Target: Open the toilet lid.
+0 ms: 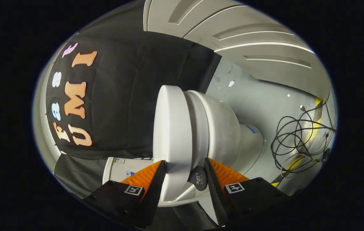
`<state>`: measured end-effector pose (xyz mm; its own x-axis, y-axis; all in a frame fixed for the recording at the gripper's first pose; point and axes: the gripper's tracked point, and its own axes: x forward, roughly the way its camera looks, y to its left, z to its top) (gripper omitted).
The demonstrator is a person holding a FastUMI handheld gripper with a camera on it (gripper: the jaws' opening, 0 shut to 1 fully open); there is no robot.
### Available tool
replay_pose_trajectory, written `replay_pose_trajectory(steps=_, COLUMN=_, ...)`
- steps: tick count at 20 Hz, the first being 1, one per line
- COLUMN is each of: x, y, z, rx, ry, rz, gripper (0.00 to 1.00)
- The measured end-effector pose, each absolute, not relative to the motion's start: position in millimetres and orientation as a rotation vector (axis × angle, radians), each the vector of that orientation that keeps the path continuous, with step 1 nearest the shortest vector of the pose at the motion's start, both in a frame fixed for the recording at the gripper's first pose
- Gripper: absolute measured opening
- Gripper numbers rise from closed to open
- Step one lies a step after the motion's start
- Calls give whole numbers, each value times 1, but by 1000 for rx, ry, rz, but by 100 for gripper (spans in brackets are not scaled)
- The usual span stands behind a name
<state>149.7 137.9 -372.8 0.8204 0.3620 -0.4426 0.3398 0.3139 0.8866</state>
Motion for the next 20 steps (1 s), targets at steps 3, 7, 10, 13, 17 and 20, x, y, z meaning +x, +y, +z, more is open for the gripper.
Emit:
replay_pose_trajectory(steps=3, x=150, y=138, z=-374, rx=1282, ry=657, rz=21, gripper=73)
replay_pose_trajectory(steps=7, x=150, y=137, z=-372, rx=1309, ry=648, rz=31, gripper=65)
replay_pose_trajectory(steps=10, x=150, y=138, z=-372, rx=1313, ry=649, rz=28, gripper=65)
replay_pose_trajectory(steps=13, x=147, y=135, z=-373, rx=1302, ry=648, rz=13, gripper=65)
replay_pose_trajectory(steps=17, x=145, y=115, z=-378, rx=1323, ry=633, rz=-54, gripper=54)
replay_pose_trajectory(steps=20, x=143, y=117, z=-375, rx=1357, ry=615, rz=-58, gripper=49)
